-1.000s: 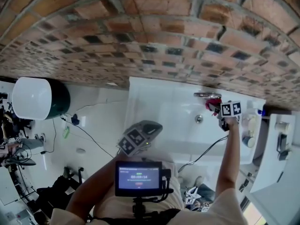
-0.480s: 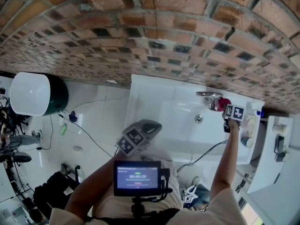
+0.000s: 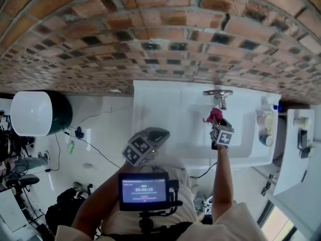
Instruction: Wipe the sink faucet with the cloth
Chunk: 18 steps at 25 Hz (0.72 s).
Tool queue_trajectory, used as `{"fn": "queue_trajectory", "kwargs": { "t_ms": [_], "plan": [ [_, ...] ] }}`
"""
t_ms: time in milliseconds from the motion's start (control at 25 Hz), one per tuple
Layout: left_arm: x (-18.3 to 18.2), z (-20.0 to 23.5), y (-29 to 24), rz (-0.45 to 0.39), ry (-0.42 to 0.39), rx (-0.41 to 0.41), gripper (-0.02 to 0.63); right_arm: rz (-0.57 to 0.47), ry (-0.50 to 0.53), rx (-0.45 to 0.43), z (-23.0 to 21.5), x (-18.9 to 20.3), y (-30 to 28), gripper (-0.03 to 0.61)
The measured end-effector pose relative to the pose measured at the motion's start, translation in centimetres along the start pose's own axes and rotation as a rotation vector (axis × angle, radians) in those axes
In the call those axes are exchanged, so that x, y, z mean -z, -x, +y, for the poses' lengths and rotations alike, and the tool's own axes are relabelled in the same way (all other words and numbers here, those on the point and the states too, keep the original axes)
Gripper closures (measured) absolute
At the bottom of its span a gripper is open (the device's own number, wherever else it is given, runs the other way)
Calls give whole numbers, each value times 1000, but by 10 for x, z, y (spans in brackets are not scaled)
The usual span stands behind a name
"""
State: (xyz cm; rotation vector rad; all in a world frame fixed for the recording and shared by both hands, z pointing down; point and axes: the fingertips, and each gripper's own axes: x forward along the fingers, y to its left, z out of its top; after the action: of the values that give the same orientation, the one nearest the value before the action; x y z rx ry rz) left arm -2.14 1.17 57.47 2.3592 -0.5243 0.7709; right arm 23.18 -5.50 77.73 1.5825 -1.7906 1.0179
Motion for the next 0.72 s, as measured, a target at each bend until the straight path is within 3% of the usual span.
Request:
{"fn": "queue_trajectory", "kwargs": {
  "t_ms": [200,360,520,720],
  "plan": [
    [-5,-4,-9,16,-19,20,621,-169,13,167,30,-34,-30,477],
    [-6,-6,-11,23,-28,27,621,-249,-89,284,33,-69,-38,477],
    [-2,-1,-9,26,-24,18,621,-255,-161,355,25,-81,-48,477],
    [1,6,-4,12,-1,12,621,-215,-199,392,12,-67,-41,478]
  ]
}}
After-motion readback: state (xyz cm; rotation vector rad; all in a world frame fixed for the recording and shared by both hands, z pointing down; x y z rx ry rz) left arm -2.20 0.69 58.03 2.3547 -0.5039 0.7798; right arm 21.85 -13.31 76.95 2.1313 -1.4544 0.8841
